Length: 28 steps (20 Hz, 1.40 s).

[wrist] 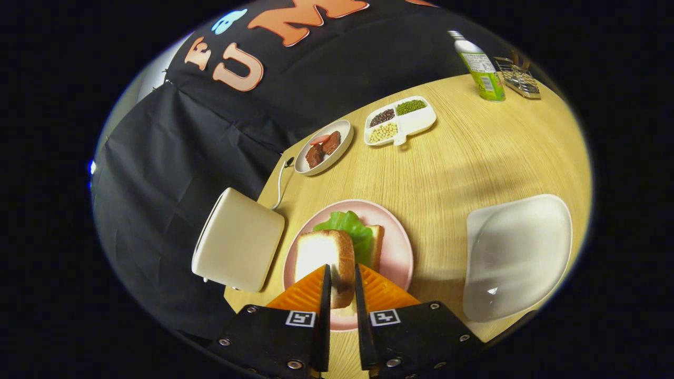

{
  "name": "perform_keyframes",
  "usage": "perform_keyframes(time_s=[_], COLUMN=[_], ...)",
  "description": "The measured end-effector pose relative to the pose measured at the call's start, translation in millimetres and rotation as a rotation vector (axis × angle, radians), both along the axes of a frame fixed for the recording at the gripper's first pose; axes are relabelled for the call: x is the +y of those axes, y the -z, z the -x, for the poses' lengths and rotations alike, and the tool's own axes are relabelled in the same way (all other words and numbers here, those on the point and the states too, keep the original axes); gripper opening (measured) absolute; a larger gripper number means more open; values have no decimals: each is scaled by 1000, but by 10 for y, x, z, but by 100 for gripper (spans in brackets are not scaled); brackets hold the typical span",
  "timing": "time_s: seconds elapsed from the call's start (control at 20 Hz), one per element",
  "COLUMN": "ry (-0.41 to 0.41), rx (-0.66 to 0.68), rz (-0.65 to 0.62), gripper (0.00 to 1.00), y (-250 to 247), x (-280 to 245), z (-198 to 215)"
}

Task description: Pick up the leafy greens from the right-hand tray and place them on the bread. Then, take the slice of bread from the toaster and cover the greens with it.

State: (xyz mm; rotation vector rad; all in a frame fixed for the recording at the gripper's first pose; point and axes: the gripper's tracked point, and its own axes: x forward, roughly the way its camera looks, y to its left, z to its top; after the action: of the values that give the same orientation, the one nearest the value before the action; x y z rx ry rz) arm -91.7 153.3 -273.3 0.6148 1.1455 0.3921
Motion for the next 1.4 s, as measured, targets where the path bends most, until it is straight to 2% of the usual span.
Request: perform_keyframes(time_s=[0.1, 0.2, 0.25, 0.3, 0.35, 0.55, 0.6, 0.75, 0.85, 1.05, 1.4], ry=[23, 62, 86, 108, 125, 176, 195, 224, 233, 243, 337], rx=[-35, -103, -139, -184, -232, -423, -468, -599, -666, -791, -1035], rz=[40, 83, 104, 130, 165, 341, 370, 426, 470, 478, 517], gripper=[27, 38, 40, 47, 49, 73, 81, 96, 98, 98, 97], y=[7, -49, -109, -176, -251, -600, -715, -1051, -1204, -1537, -2148], x=[-108, -274, -361, -444, -538, -1011, -1093, -1221, -1280, -1223, -1232], z=[-80, -229, -314, -388, -463, -752, -804, -922, -962, -958, -997])
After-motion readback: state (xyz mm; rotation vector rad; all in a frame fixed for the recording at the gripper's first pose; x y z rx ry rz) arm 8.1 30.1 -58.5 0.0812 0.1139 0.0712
